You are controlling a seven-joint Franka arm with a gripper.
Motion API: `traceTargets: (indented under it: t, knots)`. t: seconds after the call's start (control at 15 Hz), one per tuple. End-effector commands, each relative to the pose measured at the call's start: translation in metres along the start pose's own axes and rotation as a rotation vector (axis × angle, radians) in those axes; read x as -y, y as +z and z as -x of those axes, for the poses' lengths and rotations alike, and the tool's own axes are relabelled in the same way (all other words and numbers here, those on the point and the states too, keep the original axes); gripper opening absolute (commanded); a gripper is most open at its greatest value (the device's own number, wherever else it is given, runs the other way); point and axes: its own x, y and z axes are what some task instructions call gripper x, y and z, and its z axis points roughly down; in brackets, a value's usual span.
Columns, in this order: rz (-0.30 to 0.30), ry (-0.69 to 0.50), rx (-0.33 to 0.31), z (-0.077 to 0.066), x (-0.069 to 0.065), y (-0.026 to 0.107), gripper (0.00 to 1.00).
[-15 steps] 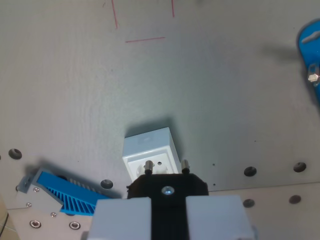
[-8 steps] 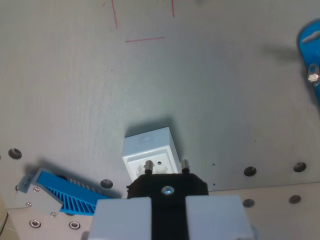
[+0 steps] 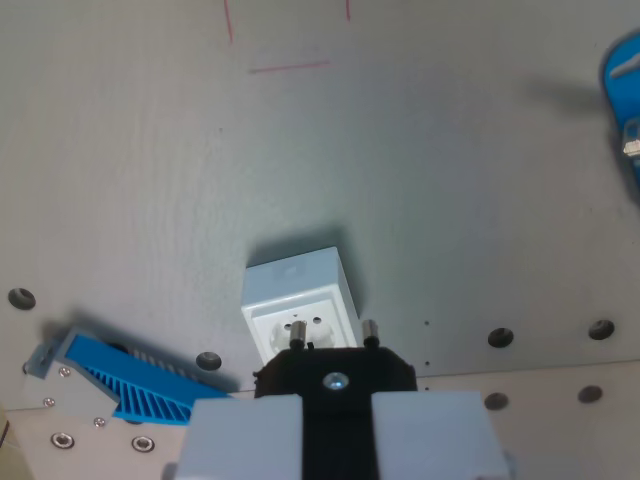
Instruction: Move above the white socket
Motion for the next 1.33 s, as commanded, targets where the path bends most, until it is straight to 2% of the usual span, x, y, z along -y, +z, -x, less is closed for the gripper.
traceTargets:
  t: [0.07,0.6,1.33]
  knots:
    - [-0.008,-0.051,-0.058,0.007,0.000,0.009,0.00]
    - [-0.011,-0.107,-0.097,0.026,0.003,0.035,0.00]
    - [-0.005,-0.192,-0.117,0.063,0.006,0.075,0.00]
